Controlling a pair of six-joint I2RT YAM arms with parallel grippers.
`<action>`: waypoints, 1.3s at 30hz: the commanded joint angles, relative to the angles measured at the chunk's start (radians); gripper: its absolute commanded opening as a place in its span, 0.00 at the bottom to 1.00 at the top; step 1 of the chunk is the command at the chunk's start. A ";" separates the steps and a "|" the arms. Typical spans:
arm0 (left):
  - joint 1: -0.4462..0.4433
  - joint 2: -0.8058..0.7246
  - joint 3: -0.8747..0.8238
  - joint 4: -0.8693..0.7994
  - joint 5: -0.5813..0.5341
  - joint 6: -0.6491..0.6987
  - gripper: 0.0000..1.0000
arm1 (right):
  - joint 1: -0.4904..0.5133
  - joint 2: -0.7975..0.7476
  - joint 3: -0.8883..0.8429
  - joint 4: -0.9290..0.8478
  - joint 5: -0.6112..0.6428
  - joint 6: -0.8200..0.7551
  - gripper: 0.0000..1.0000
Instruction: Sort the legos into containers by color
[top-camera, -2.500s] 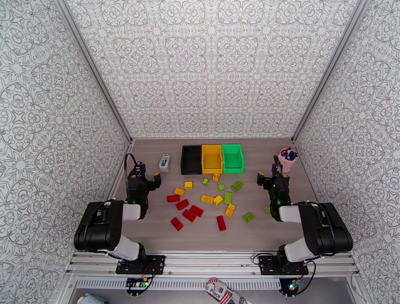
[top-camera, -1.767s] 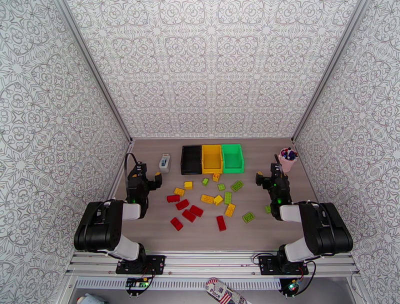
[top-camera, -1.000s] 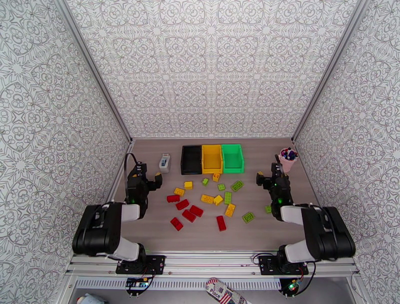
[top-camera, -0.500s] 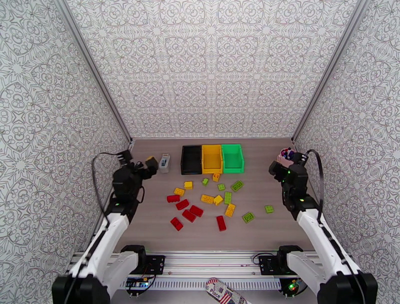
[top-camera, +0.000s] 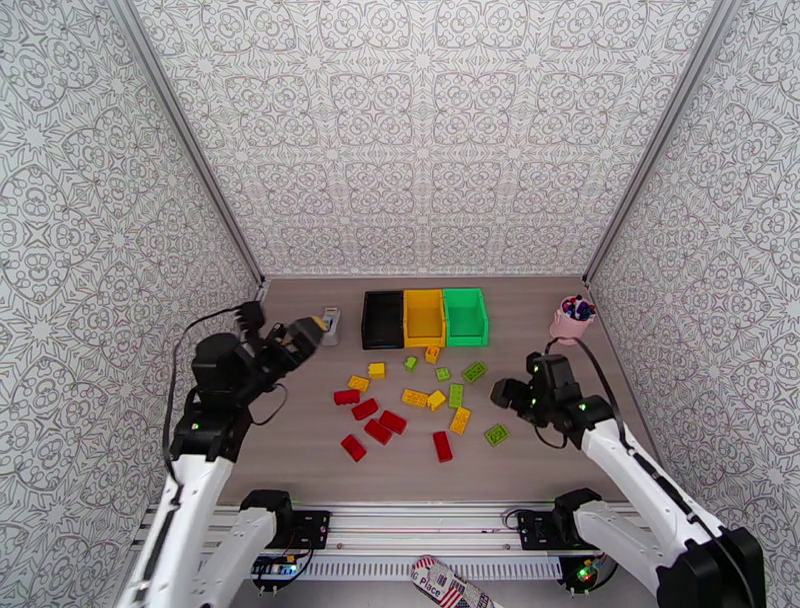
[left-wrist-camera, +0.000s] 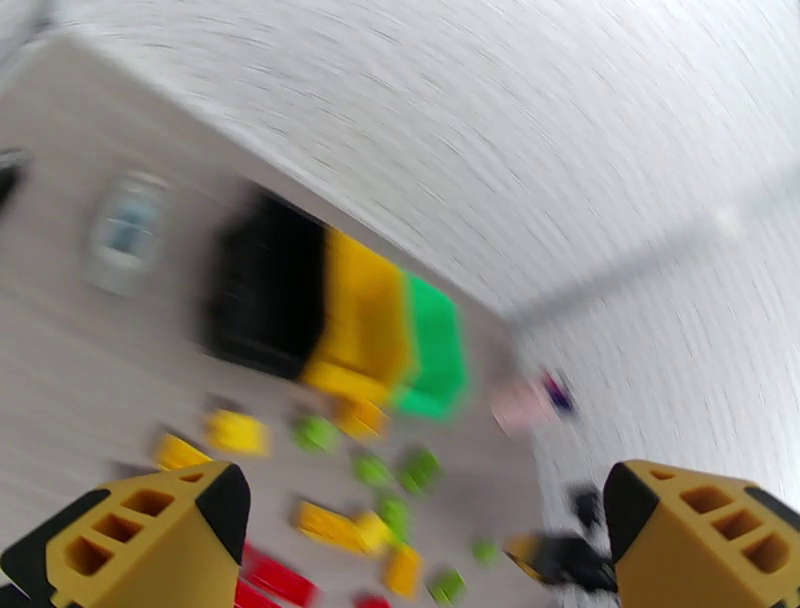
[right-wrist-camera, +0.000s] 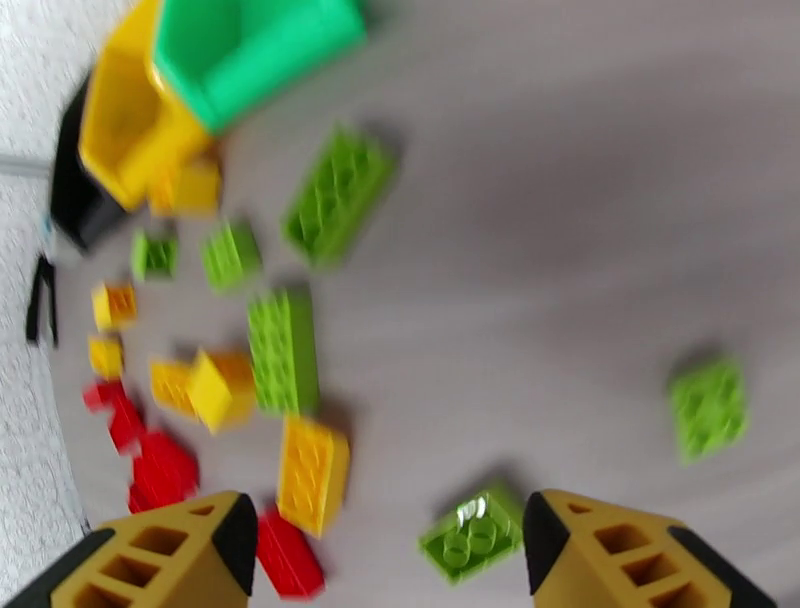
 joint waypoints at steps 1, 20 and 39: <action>-0.258 0.035 -0.007 -0.109 -0.241 -0.021 1.00 | 0.044 -0.038 -0.059 -0.053 0.061 0.112 0.69; -0.549 0.554 -0.008 0.337 -0.343 -0.053 0.99 | 0.243 0.155 -0.049 0.003 0.183 0.293 0.70; -0.435 0.576 -0.191 0.552 -0.222 -0.141 0.99 | 0.306 0.423 0.094 0.058 0.243 0.269 0.58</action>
